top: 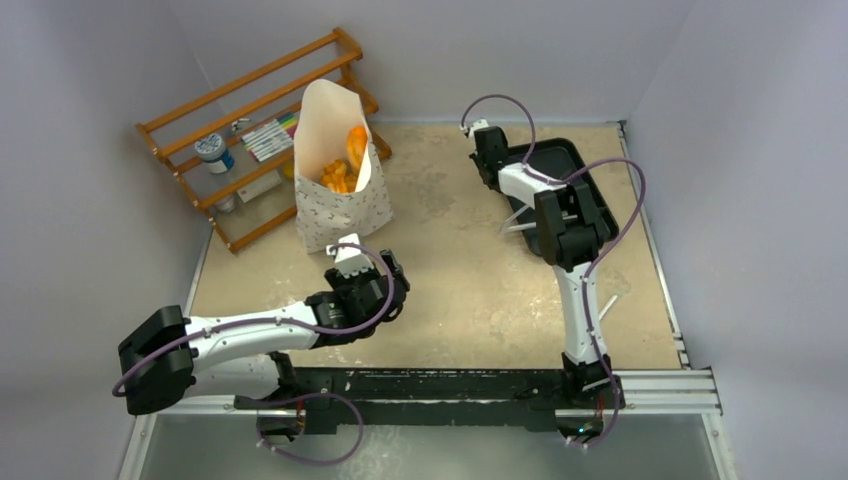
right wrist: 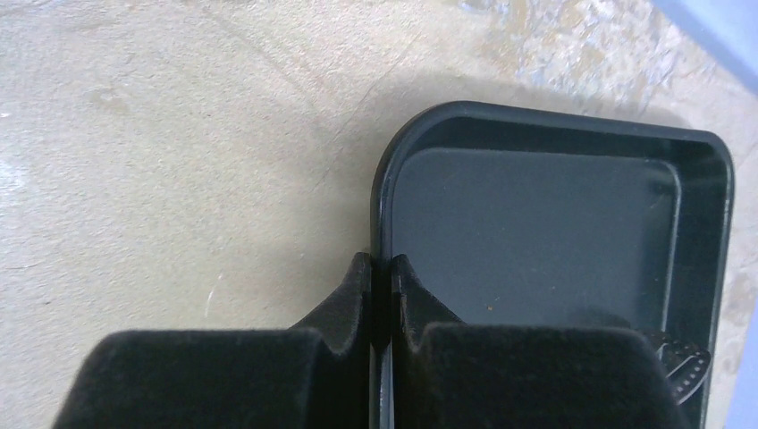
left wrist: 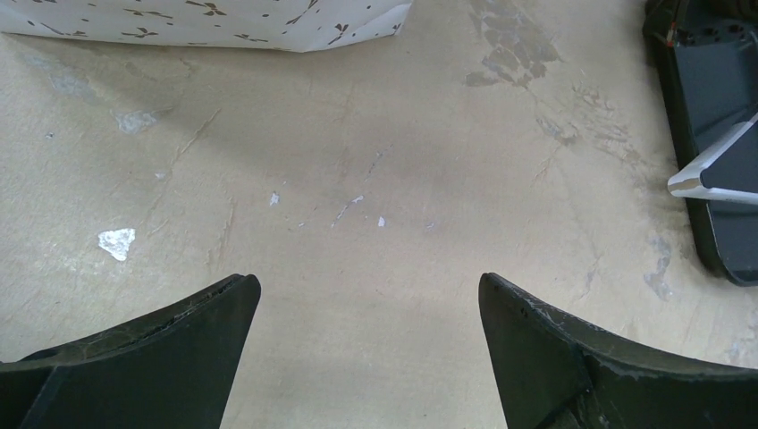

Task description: Take the fake bread out of the paper bag

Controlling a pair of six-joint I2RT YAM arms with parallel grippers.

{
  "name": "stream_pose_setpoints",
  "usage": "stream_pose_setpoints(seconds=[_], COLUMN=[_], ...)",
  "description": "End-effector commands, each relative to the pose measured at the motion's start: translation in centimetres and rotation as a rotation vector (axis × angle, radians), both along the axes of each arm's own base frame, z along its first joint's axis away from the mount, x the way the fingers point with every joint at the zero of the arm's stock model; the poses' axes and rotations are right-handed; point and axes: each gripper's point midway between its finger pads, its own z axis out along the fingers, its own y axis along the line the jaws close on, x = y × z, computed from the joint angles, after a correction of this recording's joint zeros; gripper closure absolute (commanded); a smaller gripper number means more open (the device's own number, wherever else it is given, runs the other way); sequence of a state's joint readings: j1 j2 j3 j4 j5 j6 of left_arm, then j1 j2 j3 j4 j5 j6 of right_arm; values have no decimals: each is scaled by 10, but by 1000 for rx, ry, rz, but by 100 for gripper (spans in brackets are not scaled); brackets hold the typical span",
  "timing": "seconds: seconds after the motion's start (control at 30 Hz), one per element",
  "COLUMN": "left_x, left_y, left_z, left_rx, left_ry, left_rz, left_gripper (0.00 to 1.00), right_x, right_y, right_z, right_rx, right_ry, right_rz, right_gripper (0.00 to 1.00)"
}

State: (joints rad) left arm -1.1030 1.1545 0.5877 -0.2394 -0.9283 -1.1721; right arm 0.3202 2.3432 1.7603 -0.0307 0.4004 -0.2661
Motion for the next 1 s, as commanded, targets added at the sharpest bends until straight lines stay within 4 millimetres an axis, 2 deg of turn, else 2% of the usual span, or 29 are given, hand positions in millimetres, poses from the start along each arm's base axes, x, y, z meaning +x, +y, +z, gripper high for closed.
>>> stream_pose_setpoints(seconds=[0.0,0.1,0.17,0.23,0.37,0.4,0.47,0.53,0.63,0.83,0.97], left_x=[7,7,7,6,3,2,2,0,-3,-8,-8], left_y=[-14,-13,-11,-10,-3,-1,5,11,18,25,25], left_z=[23,24,26,27,26,26,30,33,32,22,15], left_rx=[-39,-37,-30,-29,-39,-37,-31,-24,-23,-28,-17], left_ry=[-48,-50,-50,-49,-42,-42,-49,-56,-52,-30,-22], left_rz=[-11,-5,-2,-1,8,13,25,37,44,57,58], left_gripper=[4,4,4,4,4,4,4,4,4,4,4], right_x=[14,19,23,25,24,23,20,17,3,-38,-66], right_y=[-11,-12,-20,-24,-19,-17,-10,4,42,118,160], right_z=[11,24,41,64,115,126,149,174,223,323,363], right_rx=[-94,-78,-102,-98,3,24,50,87,142,318,374], right_ry=[-53,-85,-123,-173,-282,-304,-343,-386,-475,-622,-655], right_rz=[83,47,-6,-56,-132,-142,-169,-174,-147,-53,8], right_gripper=[100,100,98,88,55,50,48,48,48,49,49])
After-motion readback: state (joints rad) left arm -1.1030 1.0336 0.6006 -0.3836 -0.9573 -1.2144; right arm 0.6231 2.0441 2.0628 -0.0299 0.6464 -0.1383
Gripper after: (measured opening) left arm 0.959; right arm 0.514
